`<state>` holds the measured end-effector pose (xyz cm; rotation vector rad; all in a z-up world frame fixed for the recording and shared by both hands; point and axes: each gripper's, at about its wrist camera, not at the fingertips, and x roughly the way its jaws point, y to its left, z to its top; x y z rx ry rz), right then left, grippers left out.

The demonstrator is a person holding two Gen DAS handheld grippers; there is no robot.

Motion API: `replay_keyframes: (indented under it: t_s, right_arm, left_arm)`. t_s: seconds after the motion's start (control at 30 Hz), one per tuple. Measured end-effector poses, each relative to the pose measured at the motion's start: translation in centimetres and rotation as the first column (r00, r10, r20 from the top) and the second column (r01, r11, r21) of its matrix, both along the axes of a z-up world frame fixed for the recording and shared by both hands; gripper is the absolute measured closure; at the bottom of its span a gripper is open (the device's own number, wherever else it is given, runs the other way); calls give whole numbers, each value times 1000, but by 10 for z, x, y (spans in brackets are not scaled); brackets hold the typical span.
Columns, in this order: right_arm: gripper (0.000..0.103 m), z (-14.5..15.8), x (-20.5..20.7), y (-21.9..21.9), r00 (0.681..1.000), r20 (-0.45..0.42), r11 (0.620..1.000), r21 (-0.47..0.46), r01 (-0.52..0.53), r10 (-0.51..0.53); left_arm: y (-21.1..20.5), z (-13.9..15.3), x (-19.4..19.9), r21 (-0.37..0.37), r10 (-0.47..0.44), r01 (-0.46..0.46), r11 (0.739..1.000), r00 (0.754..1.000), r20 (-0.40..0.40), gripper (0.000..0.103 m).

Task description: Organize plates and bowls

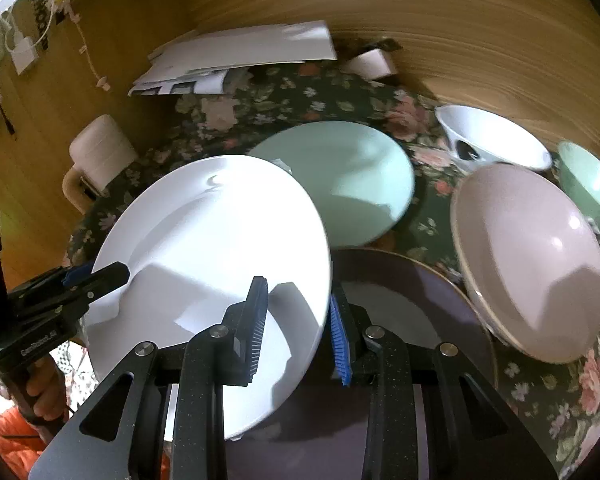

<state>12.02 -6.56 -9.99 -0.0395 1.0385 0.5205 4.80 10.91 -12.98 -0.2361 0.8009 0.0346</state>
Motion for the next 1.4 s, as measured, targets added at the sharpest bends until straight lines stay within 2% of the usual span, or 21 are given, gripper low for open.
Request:
replay_keyframes:
  t_s: [0.77, 1.4]
  right_arm:
    - [76, -7, -25, -76, 991, -29, 991, 29, 131, -130]
    - [76, -15, -28, -90, 985, -53, 985, 32, 169, -167]
  left_arm:
    - [-67, -15, 17, 13, -115, 116, 993, 990, -79, 67]
    - [-83, -22, 22, 38, -143, 148, 988, 983, -117, 67]
